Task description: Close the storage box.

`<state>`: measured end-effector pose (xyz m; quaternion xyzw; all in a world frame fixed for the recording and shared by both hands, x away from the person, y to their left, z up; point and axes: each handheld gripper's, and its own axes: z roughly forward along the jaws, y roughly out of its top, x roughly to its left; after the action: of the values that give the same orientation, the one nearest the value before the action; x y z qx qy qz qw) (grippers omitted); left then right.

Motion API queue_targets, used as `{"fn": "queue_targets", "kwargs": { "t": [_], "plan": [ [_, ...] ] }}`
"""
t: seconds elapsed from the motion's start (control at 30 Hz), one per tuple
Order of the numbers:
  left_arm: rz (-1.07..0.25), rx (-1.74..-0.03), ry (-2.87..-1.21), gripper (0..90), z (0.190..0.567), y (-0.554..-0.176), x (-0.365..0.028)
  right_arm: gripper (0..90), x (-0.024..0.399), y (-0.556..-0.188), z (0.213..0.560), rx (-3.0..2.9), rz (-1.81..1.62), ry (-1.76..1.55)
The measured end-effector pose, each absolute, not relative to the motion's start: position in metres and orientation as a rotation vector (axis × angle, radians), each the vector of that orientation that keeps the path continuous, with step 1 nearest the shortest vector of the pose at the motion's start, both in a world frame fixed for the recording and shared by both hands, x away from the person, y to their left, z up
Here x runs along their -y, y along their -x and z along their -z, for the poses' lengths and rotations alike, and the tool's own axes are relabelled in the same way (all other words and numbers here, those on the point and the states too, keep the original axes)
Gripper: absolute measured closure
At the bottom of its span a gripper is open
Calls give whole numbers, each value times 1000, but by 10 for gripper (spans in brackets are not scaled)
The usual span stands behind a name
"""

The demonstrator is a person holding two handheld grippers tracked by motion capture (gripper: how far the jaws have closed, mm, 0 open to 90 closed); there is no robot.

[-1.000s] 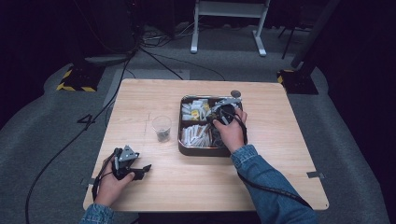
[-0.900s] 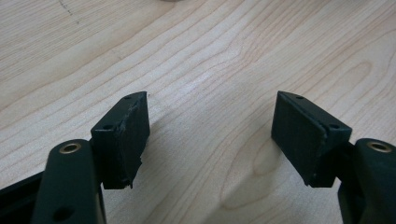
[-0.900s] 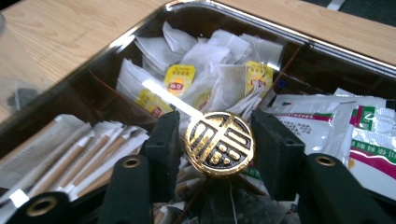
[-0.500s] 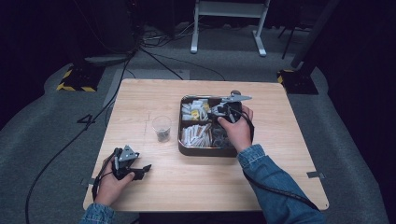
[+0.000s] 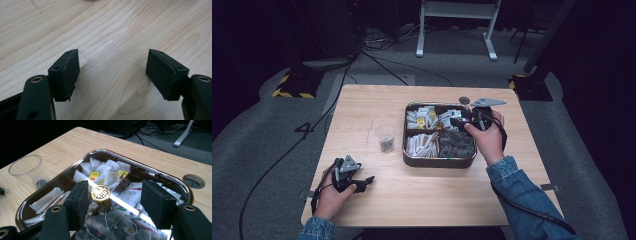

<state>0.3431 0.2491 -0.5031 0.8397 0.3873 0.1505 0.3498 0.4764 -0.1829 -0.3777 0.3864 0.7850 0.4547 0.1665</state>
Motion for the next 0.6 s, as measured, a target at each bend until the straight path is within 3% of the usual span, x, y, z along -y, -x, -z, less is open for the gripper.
{"fn": "queue_targets", "kwargs": {
  "t": [0.6],
  "plan": [
    [-382, -1011, -2168, 276, 503, -343, -249, 385, 255, -439, 369, -2191, -1305, -1125]
  ]
}}
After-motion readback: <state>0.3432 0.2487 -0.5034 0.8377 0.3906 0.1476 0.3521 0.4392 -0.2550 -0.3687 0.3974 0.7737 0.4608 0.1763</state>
